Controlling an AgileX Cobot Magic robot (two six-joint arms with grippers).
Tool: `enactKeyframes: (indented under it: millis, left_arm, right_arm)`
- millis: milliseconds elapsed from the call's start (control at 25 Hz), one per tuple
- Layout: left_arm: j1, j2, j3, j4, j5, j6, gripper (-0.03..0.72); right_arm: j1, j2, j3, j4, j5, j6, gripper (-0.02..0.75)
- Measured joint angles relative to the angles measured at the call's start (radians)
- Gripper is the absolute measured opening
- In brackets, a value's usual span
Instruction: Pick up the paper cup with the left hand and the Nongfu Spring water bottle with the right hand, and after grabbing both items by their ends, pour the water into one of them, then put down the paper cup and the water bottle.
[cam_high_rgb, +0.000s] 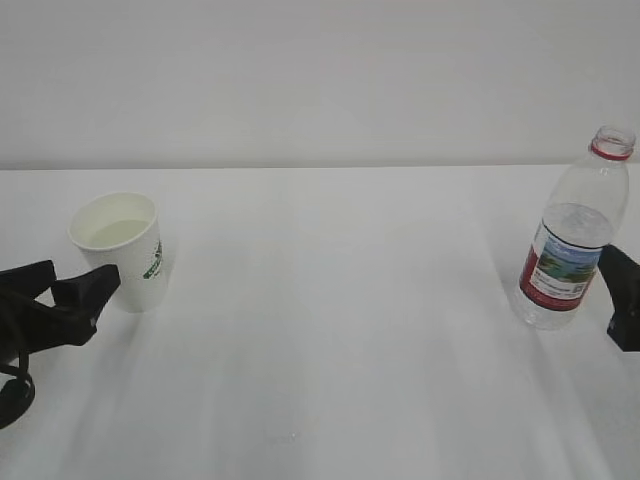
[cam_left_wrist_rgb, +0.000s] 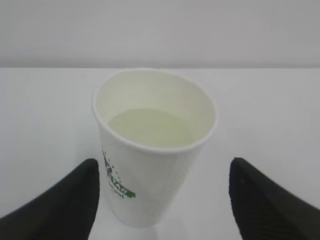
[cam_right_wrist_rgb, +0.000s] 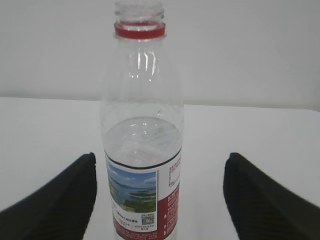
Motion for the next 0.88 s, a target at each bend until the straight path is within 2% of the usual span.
enactKeyframes:
  millis: [360, 760, 880]
  left_arm:
    - [0.000, -0.124, 0.002, 0.000, 0.000, 0.000, 0.570]
    - [0.000, -0.196, 0.007, -0.007, 0.000, 0.000, 0.569]
    - [0.000, -0.210, 0.007, -0.008, 0.000, -0.032, 0.568]
  right_arm:
    - [0.000, -0.079, 0.000, 0.000, 0.006, 0.002, 0.593]
    - [0.000, -0.209, -0.089, 0.006, 0.204, 0.002, 0.593]
    - [0.000, -0.252, -0.130, 0.008, 0.289, 0.004, 0.593]
